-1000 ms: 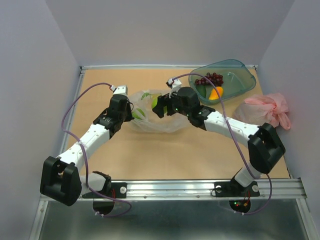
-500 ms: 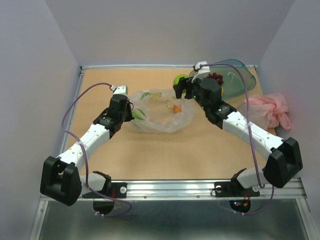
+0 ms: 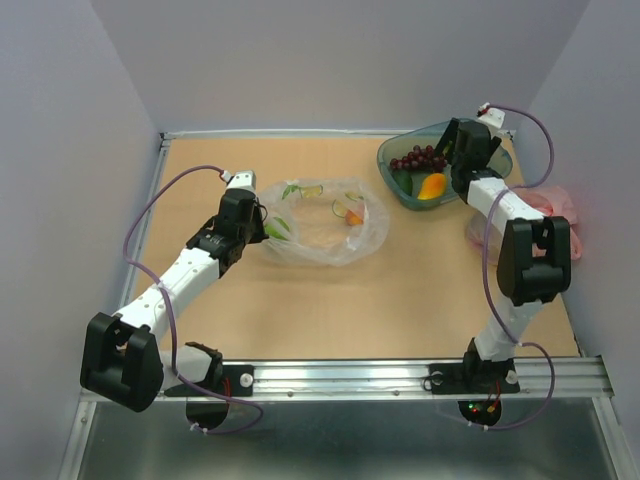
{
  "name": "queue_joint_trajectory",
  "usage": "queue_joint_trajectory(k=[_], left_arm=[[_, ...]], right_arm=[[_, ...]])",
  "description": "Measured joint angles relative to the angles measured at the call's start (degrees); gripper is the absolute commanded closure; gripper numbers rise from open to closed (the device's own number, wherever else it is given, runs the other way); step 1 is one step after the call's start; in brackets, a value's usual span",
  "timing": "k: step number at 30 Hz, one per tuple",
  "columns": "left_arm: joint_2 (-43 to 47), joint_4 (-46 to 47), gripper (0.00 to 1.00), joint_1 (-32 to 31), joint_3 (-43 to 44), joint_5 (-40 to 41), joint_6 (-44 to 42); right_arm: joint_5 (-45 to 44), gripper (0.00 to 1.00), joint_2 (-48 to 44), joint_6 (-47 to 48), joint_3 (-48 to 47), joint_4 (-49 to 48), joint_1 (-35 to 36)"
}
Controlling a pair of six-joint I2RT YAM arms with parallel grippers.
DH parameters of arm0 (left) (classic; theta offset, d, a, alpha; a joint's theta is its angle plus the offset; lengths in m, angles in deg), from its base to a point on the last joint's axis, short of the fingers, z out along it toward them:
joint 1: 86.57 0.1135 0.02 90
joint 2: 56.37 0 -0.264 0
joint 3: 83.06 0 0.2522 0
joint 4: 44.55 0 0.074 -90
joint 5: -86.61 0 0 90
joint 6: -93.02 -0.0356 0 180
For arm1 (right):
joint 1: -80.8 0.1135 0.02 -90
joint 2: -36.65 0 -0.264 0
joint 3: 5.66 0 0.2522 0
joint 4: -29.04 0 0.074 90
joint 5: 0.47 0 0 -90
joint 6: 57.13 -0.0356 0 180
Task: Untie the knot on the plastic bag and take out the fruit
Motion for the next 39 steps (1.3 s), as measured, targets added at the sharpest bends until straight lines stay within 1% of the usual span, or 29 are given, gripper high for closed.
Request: queue_joint_trajectory(k=[2,5,6,7,10,12,16,22,25,30,32,35,37,39], left_arm=[[0.00,0.00,1.00,0.00,0.02,-0.02,0.00],[0.00,0.00,1.00,0.00,0.00,-0.04,-0.02],[0.00,0.00,1.00,0.00,0.00,-0.07,-0.02],[0.00,0.00,1.00,0.00,0.00,-0.07,-0.02],[-0.02,0.00,1.00,0.00,0.00,-0.09,-0.02],[-0.11,0.00,1.00,0.00,0.00,-0.09,-0.02],[-0.15,0.00,1.00,0.00,0.00,-0.13,-0.02],[-0.15,0.00,1.00,0.00,0.00,-0.15,0.00],[-0.15,0.00,1.00,0.00,0.02,-0.15,-0.02],[-0.15,0.00,1.00,0.00,0.02,-0.13,0.00],[-0.15,0.00,1.00,0.00,0.00,-0.13,0.00],[-0.15,0.00,1.00,0.00,0.00,-0.13,0.00],[-0.15,0.00,1.00,0.00,0.00,-0.11,0.00],[-0.15,0.00,1.00,0.00,0.00,-0.11,0.00]], right_arm=[[-0.04,0.51,3.80,-0.52,-2.95,-0.39,-1.62],[-0.09,0.39,9.77,-1.11,-7.63,-0.87,-3.48],[-0.11,0.29,12.04,-1.16,-9.51,-0.92,-4.07],[-0.17,0.23,14.10,-1.27,-11.17,-0.98,-4.48],[-0.37,0.06,19.28,-1.31,-15.32,-0.81,-5.11],[-0.48,0.00,21.18,-0.90,-17.05,-0.76,-5.14],[-0.59,0.00,22.10,-0.63,-18.60,-0.83,-5.11],[1.73,0.01,19.69,0.02,-18.93,-0.85,-5.11],[5.14,0.03,15.78,0.28,-16.76,-0.81,-5.11],[11.65,0.05,3.37,1.16,-8.35,-0.98,-3.15],[14.01,0.05,-1.46,1.97,-5.51,-1.25,-0.92],[17.44,0.06,-7.82,2.84,-1.49,-1.64,4.61],[19.82,0.07,-11.06,3.41,0.98,-1.60,8.57],[23.71,0.08,-14.78,3.82,3.91,-1.07,13.94]])
